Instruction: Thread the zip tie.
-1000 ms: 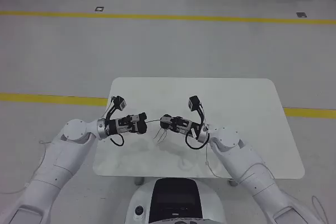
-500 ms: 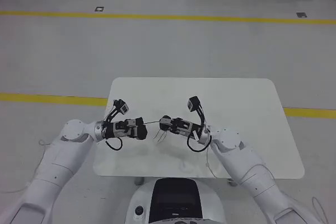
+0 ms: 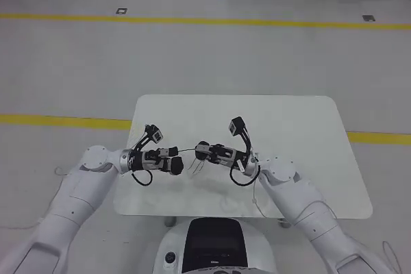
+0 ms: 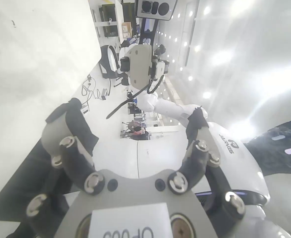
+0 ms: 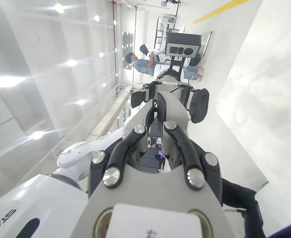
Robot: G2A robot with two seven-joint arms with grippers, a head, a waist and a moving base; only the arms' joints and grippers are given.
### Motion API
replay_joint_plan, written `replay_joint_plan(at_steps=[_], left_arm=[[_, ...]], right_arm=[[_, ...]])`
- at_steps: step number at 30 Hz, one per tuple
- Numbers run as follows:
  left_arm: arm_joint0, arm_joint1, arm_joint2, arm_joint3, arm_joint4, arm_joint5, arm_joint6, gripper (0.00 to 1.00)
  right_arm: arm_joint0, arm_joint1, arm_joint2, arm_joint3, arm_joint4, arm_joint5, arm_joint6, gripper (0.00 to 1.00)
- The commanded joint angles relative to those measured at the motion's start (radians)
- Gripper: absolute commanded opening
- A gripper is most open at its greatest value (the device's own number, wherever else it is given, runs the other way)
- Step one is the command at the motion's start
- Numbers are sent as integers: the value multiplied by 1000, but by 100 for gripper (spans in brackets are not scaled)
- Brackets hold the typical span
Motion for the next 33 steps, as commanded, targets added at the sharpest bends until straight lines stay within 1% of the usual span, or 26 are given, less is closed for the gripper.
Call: replay_joint_plan(at_steps=[1, 3, 4, 5, 7, 9, 12, 15, 18, 21, 26, 29, 30, 33], left_arm=[[0, 0, 0, 0, 0, 0, 0, 100], [1, 0, 0, -1, -1, 2, 6, 100], [6, -1, 1, -10, -10, 6, 18, 100], [7, -1, 2, -19, -18, 5, 0, 100], [8, 2, 12, -31, -36, 0, 0, 100], [7, 8, 32, -44, -67, 1, 0, 100], [-5, 19, 57, -38, -98, 1, 0, 100], [-26, 31, 91, -17, -121, 1, 0, 100], [-48, 39, 128, 4, -174, 0, 0, 100], [-79, 47, 170, 29, -190, 0, 0, 100], [-125, 57, 232, 50, -231, 0, 0, 100], [-144, 60, 258, 58, -259, 0, 0, 100], [-155, 62, 267, 64, -259, 0, 0, 100], [-158, 63, 268, 64, -256, 0, 0, 100]], right_arm=[[0, 0, 0, 0, 0, 0, 0, 0], [0, 0, 0, 0, 0, 0, 0, 0], [-7, -1, -1, -6, 7, 0, -10, 0], [-11, -1, -2, -11, 19, -2, -6, 0], [-12, -1, -1, -9, 36, -11, 16, 0], [-10, -2, -4, -4, 65, -23, 48, 0], [-2, -4, -12, 7, 87, -32, 73, 0], [12, -7, -20, 22, 108, -38, 91, 0], [30, -12, -29, 46, 129, -42, 110, 0], [46, -17, -41, 66, 148, -42, 123, 0], [72, -28, -67, 105, 179, -41, 128, 0], [89, -37, -83, 132, 200, -45, 127, 0], [99, -43, -94, 151, 214, -42, 128, 0], [99, -43, -94, 151, 214, -42, 128, 0]])
